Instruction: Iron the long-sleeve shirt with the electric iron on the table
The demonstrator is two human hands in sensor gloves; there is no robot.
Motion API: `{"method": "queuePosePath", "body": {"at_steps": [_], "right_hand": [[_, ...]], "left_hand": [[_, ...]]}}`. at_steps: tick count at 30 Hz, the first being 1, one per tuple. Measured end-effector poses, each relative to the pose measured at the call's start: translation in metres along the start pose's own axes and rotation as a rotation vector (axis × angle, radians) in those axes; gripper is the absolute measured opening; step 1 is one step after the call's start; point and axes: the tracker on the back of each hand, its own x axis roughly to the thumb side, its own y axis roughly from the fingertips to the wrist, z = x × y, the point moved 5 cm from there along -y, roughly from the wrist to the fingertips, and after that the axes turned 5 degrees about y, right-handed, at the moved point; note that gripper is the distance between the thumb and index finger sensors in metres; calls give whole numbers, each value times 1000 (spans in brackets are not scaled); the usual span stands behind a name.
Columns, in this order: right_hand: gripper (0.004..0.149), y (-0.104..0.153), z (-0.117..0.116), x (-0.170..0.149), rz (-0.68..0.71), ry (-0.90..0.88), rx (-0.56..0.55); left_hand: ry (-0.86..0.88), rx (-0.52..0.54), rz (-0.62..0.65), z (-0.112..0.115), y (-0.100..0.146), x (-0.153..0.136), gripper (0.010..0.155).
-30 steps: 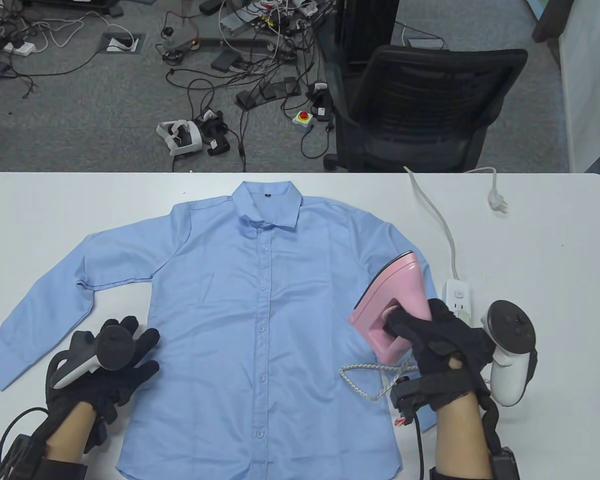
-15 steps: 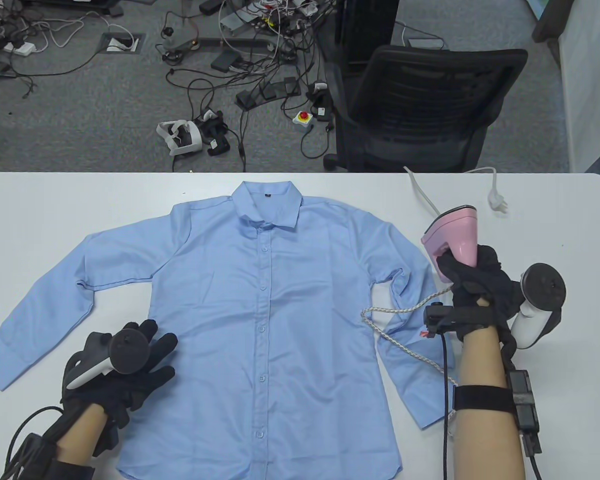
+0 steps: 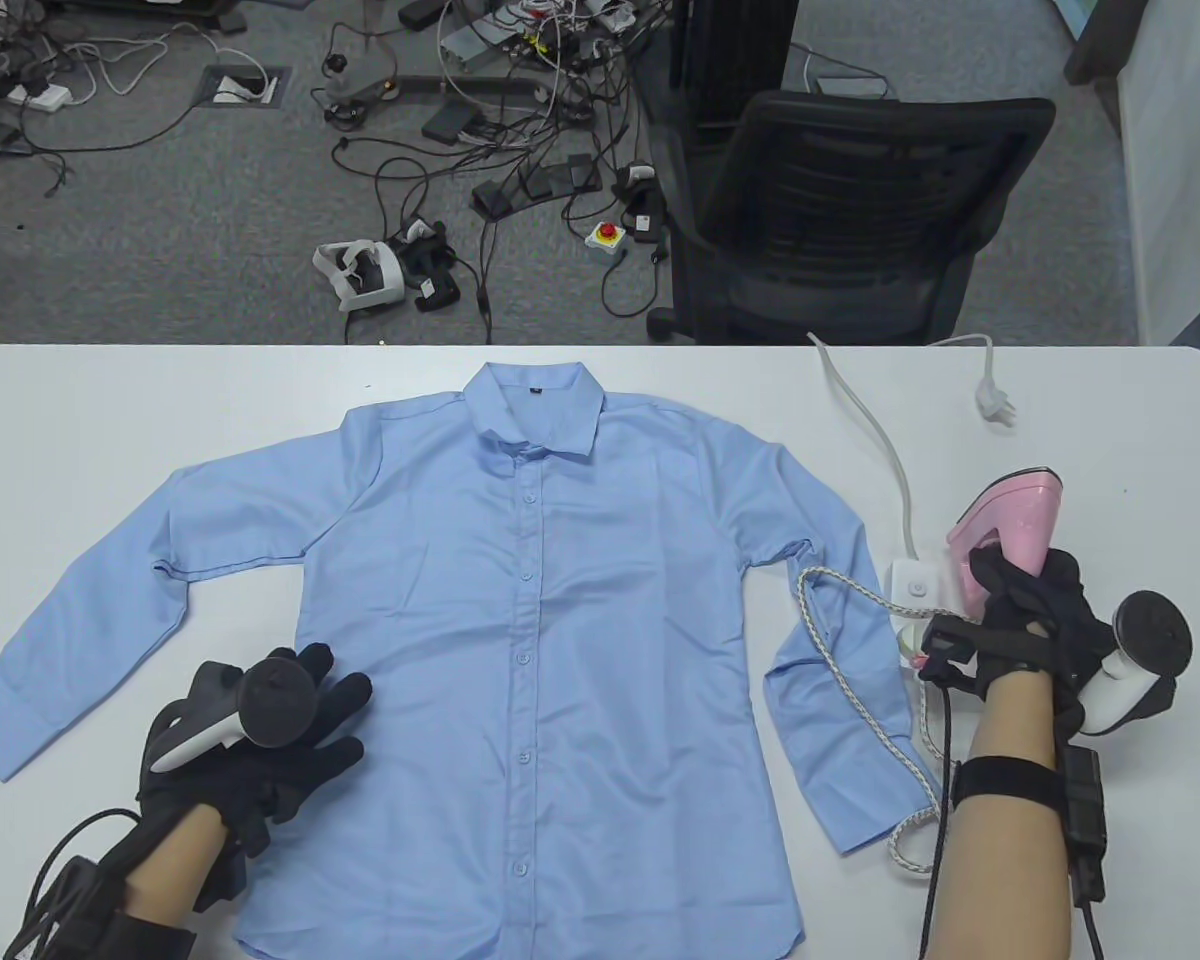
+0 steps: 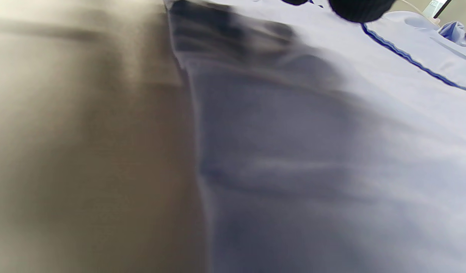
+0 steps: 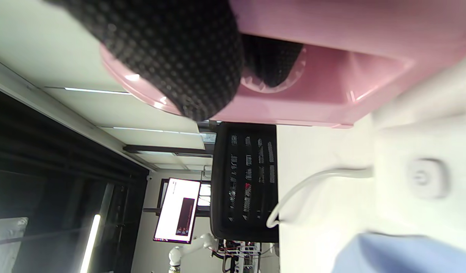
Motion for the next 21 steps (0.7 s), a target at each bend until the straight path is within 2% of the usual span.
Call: {"method": "queuePosePath", "body": {"at_steps": [4,8,9,12,14,21], "right_hand": [[40,-4,-1,-5,4,54,4],[39,-8,0,-19,-95,70,16],[39,-8,0,-17,-94,114,43],[39,-3,3,-6,-160,359,4],[39,-1,2,-4,-184,428,12],[39,1,-1,-4,-226,459,6]], "left_hand": [[3,-7,1,0,1,1,65],[7,-2,5,0,1,1,65],[8,0,6,-1,1,1,65],[8,4,8,-1,1,1,65],[7,5,12,-1,1,1,65],[-5,13,26,-1,3,6,65]]}}
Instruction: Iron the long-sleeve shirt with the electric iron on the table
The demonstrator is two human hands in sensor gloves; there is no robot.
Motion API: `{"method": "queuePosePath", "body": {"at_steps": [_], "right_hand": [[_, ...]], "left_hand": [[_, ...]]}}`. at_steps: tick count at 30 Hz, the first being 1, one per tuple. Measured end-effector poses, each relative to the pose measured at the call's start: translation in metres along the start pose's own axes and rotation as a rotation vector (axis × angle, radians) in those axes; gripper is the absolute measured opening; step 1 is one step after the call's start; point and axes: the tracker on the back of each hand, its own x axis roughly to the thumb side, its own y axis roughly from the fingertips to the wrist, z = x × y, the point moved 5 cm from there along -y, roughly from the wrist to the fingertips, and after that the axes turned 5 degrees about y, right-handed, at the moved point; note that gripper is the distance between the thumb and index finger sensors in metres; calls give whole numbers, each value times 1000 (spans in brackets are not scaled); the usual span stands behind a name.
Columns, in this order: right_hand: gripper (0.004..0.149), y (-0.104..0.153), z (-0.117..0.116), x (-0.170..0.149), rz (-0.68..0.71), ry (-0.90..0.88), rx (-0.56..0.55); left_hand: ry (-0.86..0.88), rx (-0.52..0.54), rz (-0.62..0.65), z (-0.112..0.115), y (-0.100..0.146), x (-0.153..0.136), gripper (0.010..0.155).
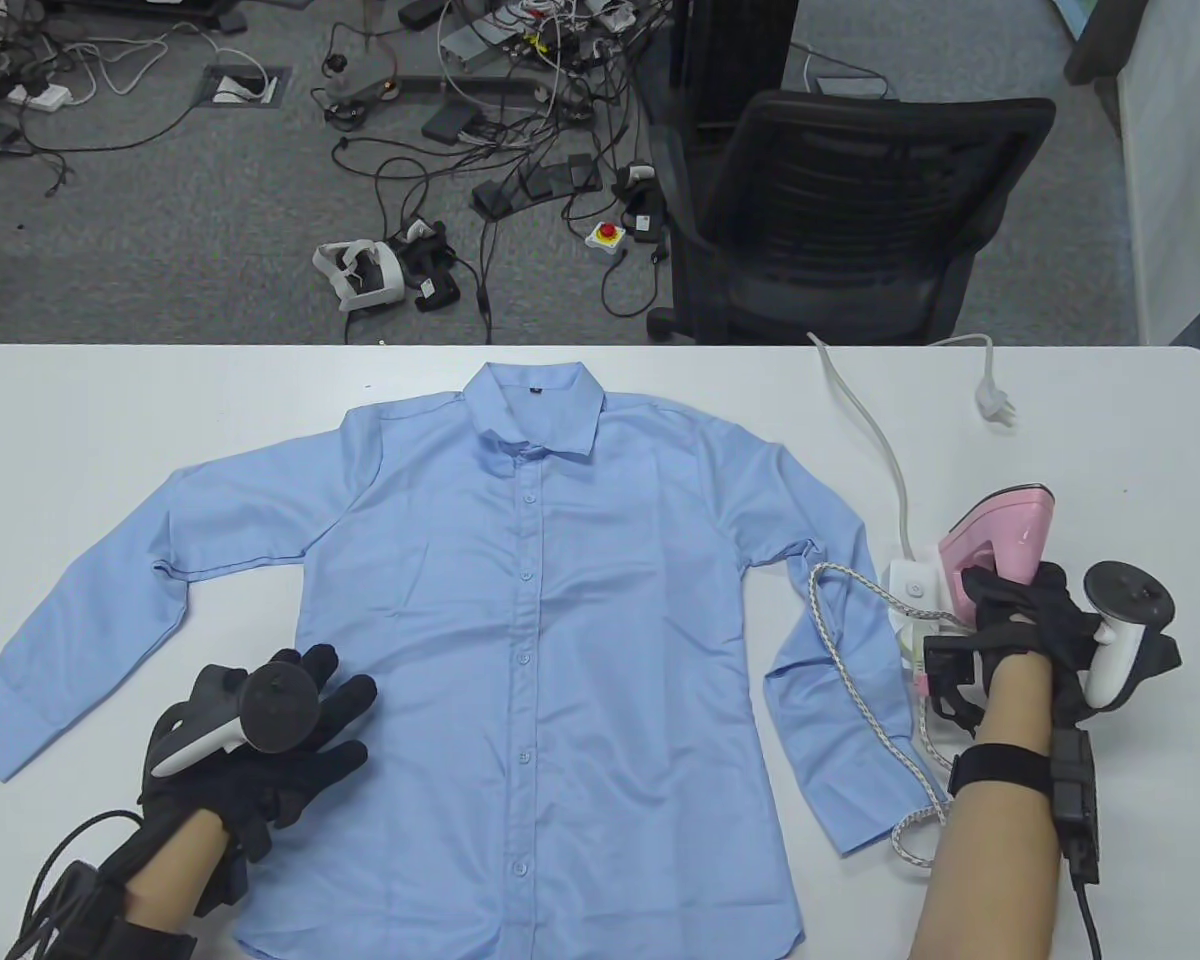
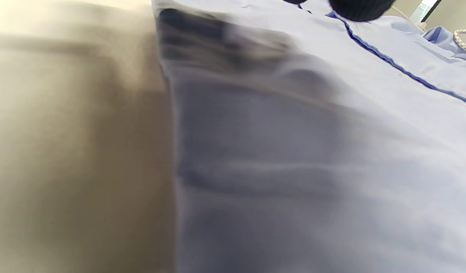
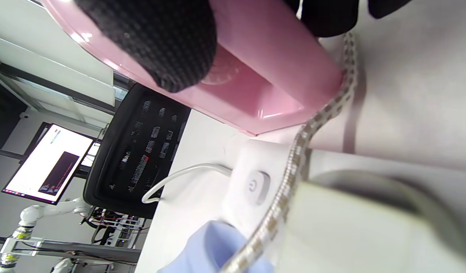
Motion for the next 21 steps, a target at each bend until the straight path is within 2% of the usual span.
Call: {"method": "queuePosePath", "body": {"at_steps": [5,7,9,10,13,16,19,21], "right_hand": [[43,2,-1,1,-17,67,-8],[49,5,1,6,-28,163,-12],[62,7,2,9,-22,232,-15],[85,9,2,9,-37,263,-23],[92,14,3,9,-45,278,-25],[94,23,12,18,-7,284,-108],[95,45,22,47,102,393,-224],[95,62,21,68,181,448,-262]], "left_hand": [[-4,-3,0,-1,0,0,66],[-5,0,2,-1,0,0,65],[-3,2,6,-2,0,0,65],[-2,2,7,-2,0,0,65],[1,2,13,-3,0,1,65],[7,3,21,-3,0,1,65],[-30,51,-18,-7,2,1,66],[-61,81,-33,-10,4,3,67]]}}
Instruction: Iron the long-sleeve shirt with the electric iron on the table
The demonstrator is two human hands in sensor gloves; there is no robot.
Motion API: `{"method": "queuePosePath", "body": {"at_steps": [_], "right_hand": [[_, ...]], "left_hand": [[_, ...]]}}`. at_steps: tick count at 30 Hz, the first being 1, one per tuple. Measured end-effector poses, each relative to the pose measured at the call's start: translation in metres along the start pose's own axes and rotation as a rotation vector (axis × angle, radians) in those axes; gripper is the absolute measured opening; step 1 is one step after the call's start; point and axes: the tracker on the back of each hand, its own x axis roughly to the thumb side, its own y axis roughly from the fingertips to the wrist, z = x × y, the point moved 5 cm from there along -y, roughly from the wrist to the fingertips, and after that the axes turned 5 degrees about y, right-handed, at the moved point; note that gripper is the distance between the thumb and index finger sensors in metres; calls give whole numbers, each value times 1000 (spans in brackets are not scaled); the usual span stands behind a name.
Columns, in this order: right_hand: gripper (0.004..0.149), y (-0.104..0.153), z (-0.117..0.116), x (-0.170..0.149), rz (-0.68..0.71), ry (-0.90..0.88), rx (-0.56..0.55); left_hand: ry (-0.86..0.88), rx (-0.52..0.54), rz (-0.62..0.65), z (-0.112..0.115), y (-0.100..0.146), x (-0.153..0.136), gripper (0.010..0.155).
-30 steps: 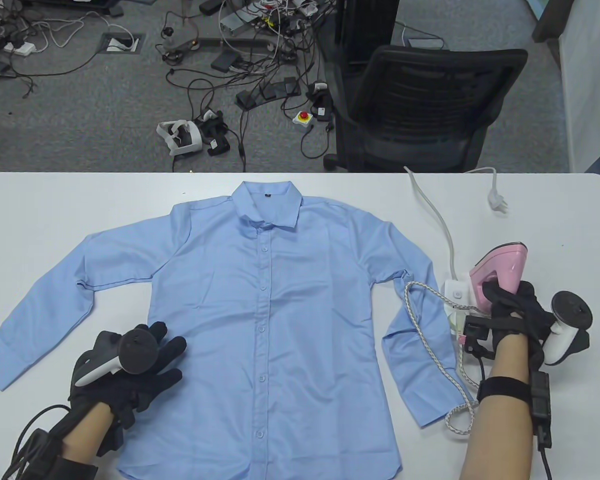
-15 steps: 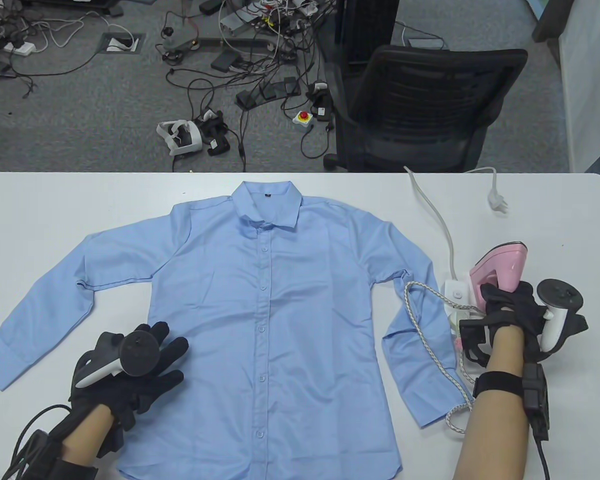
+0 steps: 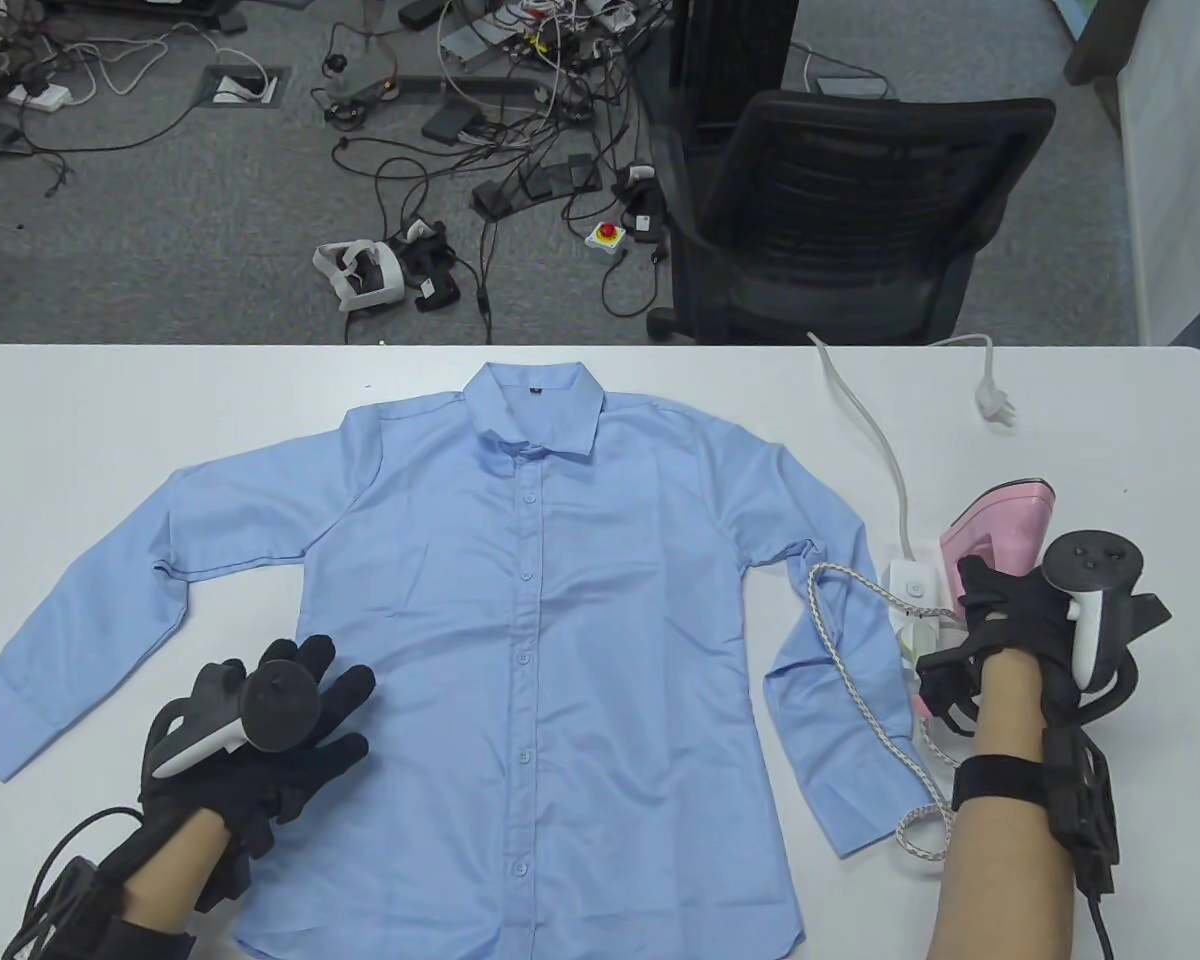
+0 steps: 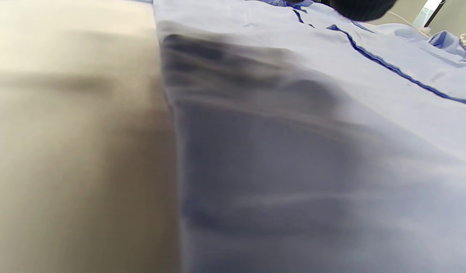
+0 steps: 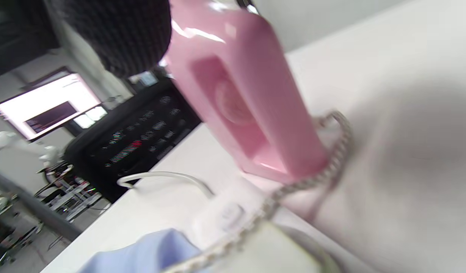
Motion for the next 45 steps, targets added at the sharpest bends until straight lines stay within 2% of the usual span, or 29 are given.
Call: {"method": "queuePosePath", "body": {"at_steps": [5,8,10,11,13,17,20,22,26,28,31,32,34,36,39,41,43,45], "right_hand": [[95,53,29,84,286,185,-109],[97,95,28,140,473,302,-130],[97,116,13,165,556,334,-76],[96,129,-2,178,600,346,-22],[96,149,-37,198,645,409,81],[99,174,-107,217,687,674,154],[99,176,-159,216,661,694,283],[99,172,-182,211,617,706,344],[100,150,-207,201,549,701,353],[101,139,-217,190,508,705,408],[100,136,-236,173,505,574,588],[100,143,-240,167,485,513,627],[100,149,-237,168,569,580,546],[99,162,-239,161,598,643,556],[97,180,-236,153,634,646,536],[96,190,-233,146,670,701,531],[96,197,-231,138,685,704,535],[96,202,-230,130,692,716,546]], "left_hand": [[19,19,9,0,1,4,67],[14,25,12,3,1,8,67],[5,33,11,4,0,9,67],[3,37,10,4,0,10,67],[8,43,11,4,0,10,67],[14,44,5,4,2,9,68],[8,22,-2,8,0,8,68],[3,1,-5,11,-2,8,68],[-6,-49,-11,20,-6,9,68],[-10,-83,-10,24,-8,10,68],[-16,-99,-7,29,-12,11,68],[-25,-108,-8,32,-13,12,69],[-40,-121,-9,36,-15,13,69],[-43,-139,-5,39,-15,15,70],[-43,-149,6,40,-14,18,71],[-34,-105,22,34,-13,20,72],[-17,-14,36,26,-12,21,72],[-4,10,42,24,-12,21,72]]}}
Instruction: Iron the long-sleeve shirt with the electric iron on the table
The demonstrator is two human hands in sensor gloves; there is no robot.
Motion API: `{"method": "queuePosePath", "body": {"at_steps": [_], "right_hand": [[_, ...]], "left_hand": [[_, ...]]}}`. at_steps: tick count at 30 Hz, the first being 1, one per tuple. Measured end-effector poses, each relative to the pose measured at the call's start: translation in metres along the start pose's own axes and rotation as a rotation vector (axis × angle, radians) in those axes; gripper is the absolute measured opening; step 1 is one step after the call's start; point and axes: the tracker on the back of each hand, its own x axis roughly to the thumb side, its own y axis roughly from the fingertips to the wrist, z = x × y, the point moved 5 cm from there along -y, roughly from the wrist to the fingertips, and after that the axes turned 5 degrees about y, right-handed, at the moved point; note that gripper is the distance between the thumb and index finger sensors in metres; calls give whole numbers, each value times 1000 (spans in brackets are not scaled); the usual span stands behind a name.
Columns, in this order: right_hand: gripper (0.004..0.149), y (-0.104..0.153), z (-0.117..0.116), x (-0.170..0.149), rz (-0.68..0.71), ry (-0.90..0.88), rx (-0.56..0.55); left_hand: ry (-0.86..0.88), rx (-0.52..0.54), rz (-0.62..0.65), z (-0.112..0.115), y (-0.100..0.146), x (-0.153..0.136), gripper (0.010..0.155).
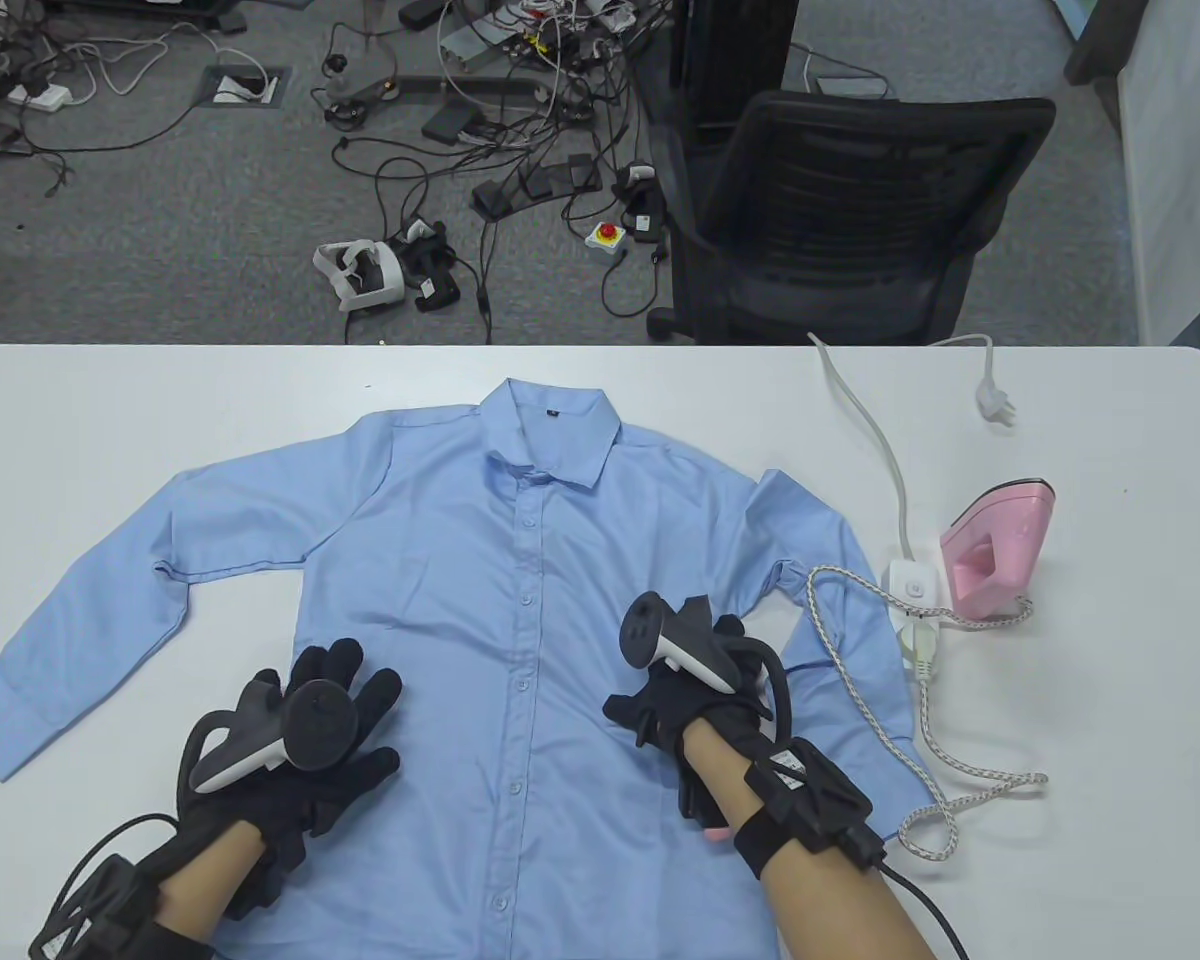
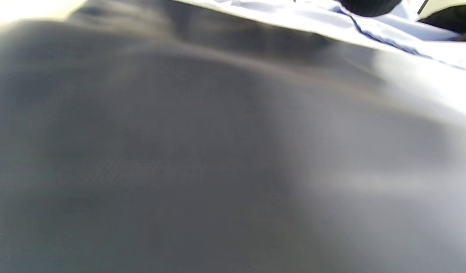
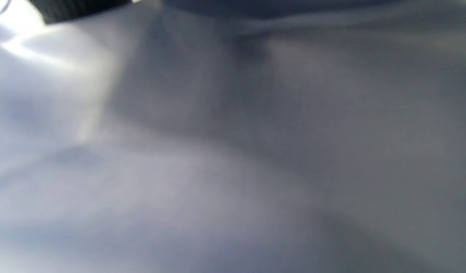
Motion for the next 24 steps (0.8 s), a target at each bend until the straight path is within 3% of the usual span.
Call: {"method": "queuePosePath", "body": {"at_steps": [6,10,13,18,21,24], "right_hand": [[99,20,-11,-16,-19,92,44],[95,37,-17,-26,-19,165,32],[95,52,-25,-32,-17,242,93],[87,79,-35,-33,-5,355,62],[85,95,-41,-36,-24,446,138],[81,101,-24,-35,-80,417,81]], "left_hand": [[-30,-255,-7,25,-3,1,74],[66,-303,36,19,3,7,69],[45,-267,74,12,13,20,64],[-113,-294,102,19,22,51,67],[-68,-298,172,17,29,63,65],[3,-274,208,4,33,61,65]]}}
